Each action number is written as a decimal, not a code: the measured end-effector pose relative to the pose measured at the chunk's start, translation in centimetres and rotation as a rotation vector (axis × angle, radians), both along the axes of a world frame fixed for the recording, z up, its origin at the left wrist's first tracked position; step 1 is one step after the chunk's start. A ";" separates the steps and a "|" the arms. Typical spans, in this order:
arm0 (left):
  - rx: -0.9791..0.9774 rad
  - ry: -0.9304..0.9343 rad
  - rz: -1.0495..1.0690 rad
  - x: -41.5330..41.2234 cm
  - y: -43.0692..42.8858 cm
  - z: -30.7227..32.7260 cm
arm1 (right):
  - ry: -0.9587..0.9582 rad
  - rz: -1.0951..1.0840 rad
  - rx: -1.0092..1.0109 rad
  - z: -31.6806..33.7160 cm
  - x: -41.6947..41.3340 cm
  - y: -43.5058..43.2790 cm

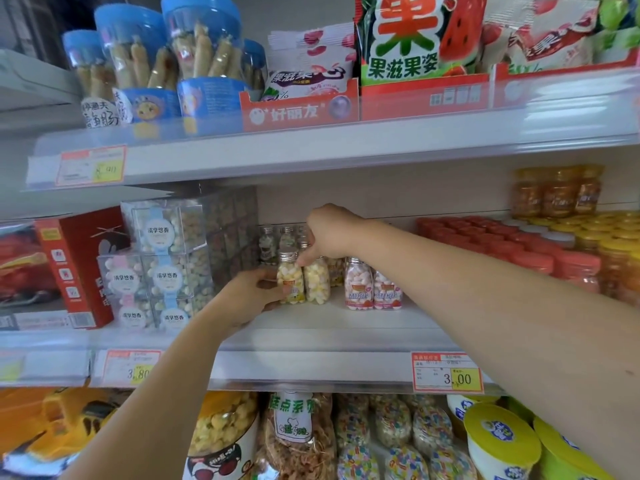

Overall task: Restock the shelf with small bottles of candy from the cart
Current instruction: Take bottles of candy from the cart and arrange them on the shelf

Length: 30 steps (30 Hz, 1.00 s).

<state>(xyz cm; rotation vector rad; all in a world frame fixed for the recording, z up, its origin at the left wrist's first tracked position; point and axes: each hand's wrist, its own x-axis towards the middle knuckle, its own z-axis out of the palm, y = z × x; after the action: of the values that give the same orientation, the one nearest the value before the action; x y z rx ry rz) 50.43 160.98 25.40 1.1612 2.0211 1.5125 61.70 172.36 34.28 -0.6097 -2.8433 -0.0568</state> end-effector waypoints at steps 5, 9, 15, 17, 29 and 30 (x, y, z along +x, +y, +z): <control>-0.019 0.017 0.012 -0.4 0.0 -0.1 | -0.017 0.080 -0.103 0.9 0.6 -0.1; -0.020 0.018 0.012 -0.5 0.1 -0.2 | 0.016 0.084 -0.138 0.9 1.0 0.1; -0.034 0.034 0.010 -0.4 0.1 0.0 | 0.159 -0.010 -0.091 -0.1 0.5 0.6; -0.062 0.044 0.008 -0.4 0.0 0.2 | 0.158 -0.020 -0.082 0.0 0.7 0.8; -0.118 0.281 0.058 1.5 1.8 0.8 | 0.153 -0.063 0.120 -0.7 1.8 0.7; -0.112 0.283 0.074 1.5 1.9 0.8 | 0.153 -0.067 0.135 -0.8 1.8 0.8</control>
<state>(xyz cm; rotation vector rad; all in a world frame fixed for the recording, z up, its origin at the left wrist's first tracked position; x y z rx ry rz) 51.90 162.87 26.21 1.3305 2.3231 1.3087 63.47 173.13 33.50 -0.6509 -2.6464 -0.2030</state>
